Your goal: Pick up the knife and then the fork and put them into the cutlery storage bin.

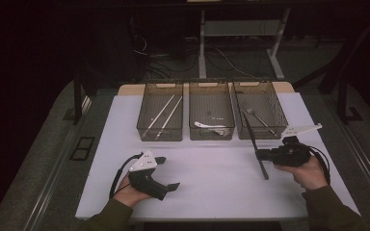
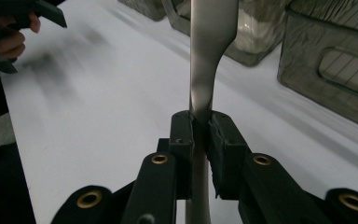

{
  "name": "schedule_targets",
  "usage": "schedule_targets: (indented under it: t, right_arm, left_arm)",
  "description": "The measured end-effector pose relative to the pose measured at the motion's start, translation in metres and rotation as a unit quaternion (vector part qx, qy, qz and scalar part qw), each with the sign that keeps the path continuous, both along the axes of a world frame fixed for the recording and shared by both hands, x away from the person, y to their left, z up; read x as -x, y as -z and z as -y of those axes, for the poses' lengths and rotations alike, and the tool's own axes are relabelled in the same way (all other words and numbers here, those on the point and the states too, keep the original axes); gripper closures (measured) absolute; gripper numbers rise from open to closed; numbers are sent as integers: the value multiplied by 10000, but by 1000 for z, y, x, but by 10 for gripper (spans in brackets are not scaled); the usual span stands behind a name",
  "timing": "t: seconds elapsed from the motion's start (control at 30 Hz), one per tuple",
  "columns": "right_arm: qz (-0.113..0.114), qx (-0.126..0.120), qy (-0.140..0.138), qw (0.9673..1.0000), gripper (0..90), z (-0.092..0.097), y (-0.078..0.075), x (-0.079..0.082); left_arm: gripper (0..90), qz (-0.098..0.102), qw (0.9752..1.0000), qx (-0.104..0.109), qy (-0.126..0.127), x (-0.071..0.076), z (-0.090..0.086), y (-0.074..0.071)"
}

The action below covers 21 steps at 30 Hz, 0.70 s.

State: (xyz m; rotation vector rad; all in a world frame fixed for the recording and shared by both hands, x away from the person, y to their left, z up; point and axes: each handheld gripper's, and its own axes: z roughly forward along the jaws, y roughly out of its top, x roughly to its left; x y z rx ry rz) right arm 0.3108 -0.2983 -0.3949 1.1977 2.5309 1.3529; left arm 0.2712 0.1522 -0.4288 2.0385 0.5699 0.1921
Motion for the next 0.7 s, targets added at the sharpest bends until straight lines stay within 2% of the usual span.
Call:
schedule_targets:
  t: [0.17,0.43,0.7]
  right_arm:
    - [233,-219,164,9994,801,6,-7,0]
    - [632,-263,498,9964,801,20,-25,-10]
    - [837,-273,676,9938,801,27,-36,-21]
  left_arm:
    - [0,-6,10000,0,1,0,0,0]
    - [0,-54,9999,58,-63,-1,0,1]
    - [0,-49,10000,47,-70,-2,-1,2]
